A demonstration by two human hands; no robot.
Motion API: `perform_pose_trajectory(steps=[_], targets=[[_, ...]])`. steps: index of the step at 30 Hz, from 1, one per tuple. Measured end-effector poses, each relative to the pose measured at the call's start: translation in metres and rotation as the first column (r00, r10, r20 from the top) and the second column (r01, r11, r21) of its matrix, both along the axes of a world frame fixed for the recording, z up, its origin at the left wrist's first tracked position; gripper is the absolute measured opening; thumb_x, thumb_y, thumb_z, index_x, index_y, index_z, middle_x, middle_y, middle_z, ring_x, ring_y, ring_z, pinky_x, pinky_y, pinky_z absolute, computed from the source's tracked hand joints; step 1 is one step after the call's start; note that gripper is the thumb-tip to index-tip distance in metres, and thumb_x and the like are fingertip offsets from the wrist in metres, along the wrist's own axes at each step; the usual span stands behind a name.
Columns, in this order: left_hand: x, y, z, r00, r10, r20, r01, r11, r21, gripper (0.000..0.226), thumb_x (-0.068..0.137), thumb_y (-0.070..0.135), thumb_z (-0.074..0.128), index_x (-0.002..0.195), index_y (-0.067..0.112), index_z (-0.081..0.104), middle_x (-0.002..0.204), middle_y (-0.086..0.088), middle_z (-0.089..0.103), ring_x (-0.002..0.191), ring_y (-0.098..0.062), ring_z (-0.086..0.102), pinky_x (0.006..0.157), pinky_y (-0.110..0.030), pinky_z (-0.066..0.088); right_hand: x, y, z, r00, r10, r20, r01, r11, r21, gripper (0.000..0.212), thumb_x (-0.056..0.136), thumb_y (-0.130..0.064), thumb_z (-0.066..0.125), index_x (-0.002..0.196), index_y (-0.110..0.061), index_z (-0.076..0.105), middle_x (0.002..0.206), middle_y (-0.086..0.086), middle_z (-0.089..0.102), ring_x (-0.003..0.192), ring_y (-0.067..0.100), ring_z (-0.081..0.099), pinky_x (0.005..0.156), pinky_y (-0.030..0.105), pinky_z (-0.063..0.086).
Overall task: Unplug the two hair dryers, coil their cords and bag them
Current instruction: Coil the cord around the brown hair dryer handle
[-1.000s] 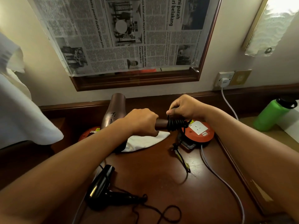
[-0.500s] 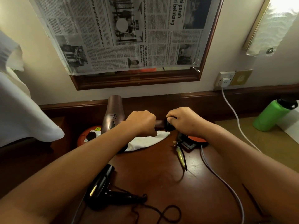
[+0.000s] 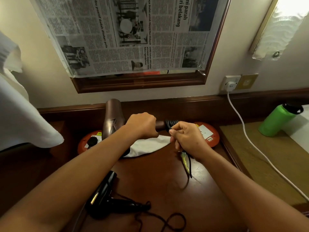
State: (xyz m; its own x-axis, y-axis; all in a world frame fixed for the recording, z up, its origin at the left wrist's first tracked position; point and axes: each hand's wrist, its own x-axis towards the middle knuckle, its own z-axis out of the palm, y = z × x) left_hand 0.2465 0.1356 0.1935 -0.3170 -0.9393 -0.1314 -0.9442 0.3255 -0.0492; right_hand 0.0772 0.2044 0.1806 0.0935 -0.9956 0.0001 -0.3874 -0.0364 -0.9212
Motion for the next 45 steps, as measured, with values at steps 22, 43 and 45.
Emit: perform_pose_trajectory(steps=[22, 43, 45], targets=[[0.006, 0.004, 0.008, 0.986, 0.024, -0.166, -0.013, 0.998, 0.065, 0.028, 0.078, 0.047, 0.065, 0.094, 0.026, 0.055, 0.078, 0.005, 0.054, 0.07, -0.013, 0.053, 0.06, -0.029, 0.042, 0.001, 0.019, -0.031, 0.995, 0.091, 0.035, -0.094, 0.99, 0.103, 0.046, 0.097, -0.034, 0.05, 0.057, -0.011, 0.047, 0.048, 0.004, 0.044, 0.037, 0.01, 0.037, 0.042, 0.022, 0.035], [-0.03, 0.023, 0.034, 0.963, -0.002, -0.27, 0.036, 0.992, 0.122, 0.022, 0.078, 0.045, 0.068, 0.084, 0.028, 0.055, 0.076, 0.005, 0.057, 0.07, -0.013, 0.056, 0.06, -0.027, 0.044, -0.058, 0.004, -0.056, 0.883, 0.208, 0.421, -0.401, 0.8, 0.446, 0.055, 0.082, -0.061, 0.044, 0.054, -0.015, 0.038, 0.052, 0.0, 0.027, 0.046, 0.013, 0.021, 0.048, 0.027, 0.019], [-0.037, 0.023, 0.038, 0.964, -0.011, -0.265, 0.044, 0.992, 0.119, 0.022, 0.078, 0.045, 0.067, 0.083, 0.028, 0.054, 0.076, 0.005, 0.056, 0.07, -0.014, 0.056, 0.061, -0.028, 0.046, -0.065, -0.002, -0.055, 0.877, 0.2, 0.437, -0.405, 0.797, 0.449, 0.053, 0.081, -0.061, 0.047, 0.053, -0.016, 0.041, 0.052, 0.0, 0.026, 0.046, 0.013, 0.02, 0.047, 0.027, 0.018]])
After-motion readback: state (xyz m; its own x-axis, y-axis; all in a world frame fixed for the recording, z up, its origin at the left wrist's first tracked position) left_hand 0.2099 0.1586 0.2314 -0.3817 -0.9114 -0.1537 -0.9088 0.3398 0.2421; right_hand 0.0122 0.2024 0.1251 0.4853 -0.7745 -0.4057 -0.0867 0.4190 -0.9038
